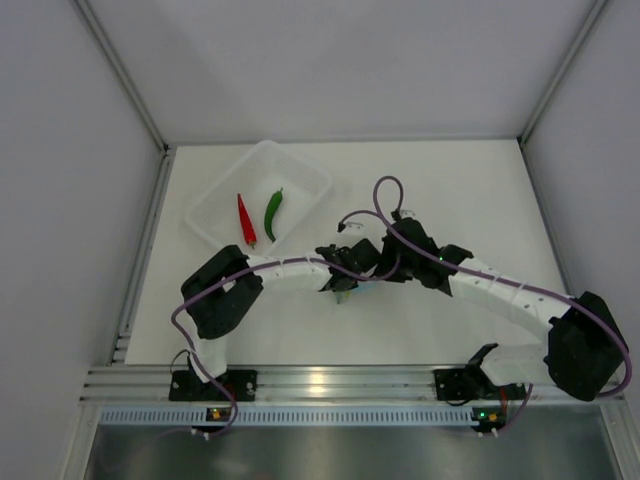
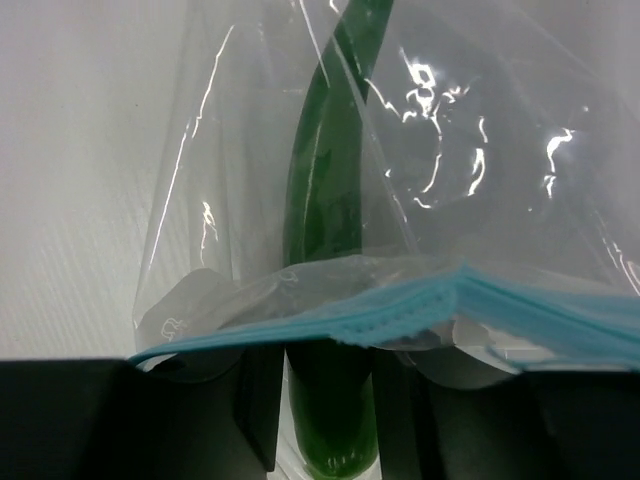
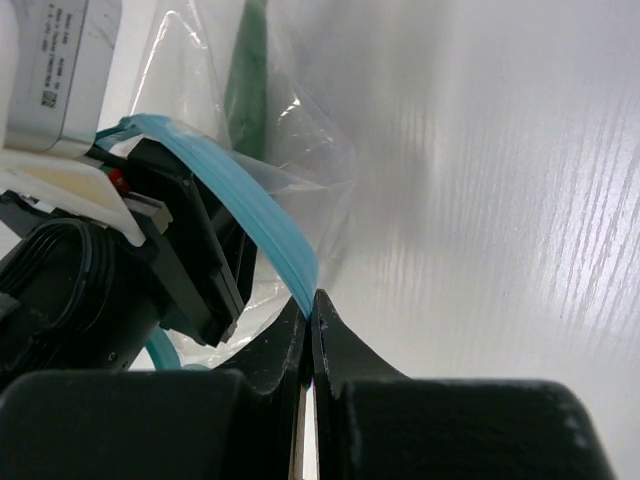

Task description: Open the zip-top bag and remove the fake food

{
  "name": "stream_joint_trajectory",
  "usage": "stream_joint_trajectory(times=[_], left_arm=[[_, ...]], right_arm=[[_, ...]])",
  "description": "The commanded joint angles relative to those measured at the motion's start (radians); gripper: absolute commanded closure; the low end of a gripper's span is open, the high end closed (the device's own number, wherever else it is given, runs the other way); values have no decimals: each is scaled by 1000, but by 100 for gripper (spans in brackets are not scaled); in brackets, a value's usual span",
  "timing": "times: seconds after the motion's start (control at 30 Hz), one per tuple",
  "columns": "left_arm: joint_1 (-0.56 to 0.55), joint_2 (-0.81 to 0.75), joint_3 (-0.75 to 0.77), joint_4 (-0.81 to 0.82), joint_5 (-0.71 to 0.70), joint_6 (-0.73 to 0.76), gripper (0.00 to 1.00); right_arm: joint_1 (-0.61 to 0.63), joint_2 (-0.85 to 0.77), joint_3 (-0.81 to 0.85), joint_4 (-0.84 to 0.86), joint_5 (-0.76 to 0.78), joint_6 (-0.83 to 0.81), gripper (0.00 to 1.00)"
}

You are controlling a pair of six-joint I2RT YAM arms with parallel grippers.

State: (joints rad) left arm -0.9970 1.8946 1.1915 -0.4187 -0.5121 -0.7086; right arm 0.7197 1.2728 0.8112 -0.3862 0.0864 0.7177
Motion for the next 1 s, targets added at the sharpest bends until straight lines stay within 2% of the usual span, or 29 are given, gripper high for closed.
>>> stream_joint_trajectory(times=[0.0,0.03,0.07,0.23,0.47,0.6,0.8,0.97], left_arm=[[20,54,-21,27,86,-14,64],[23,55,-21,28,87,-12,68],[21,54,-21,28,89,-12,78],[21,-34,-47,72,116,-23,99],[1,-206,-112,188,147,-48,100],[-18,-249,-87,192,210,-8,100],[-51,-272,-84,199,339,38,100],[-61,-347,-156,261,327,32,100]], right_arm=[[17,-50,20,89,-37,-17,100],[18,-50,20,89,-37,-18,100],[20,-50,19,90,-34,-18,100],[18,-40,23,110,-45,-12,100],[79,-27,46,135,-16,8,100],[112,-43,57,129,45,14,100],[112,-81,97,72,151,-11,100],[69,-79,135,6,165,-44,100]])
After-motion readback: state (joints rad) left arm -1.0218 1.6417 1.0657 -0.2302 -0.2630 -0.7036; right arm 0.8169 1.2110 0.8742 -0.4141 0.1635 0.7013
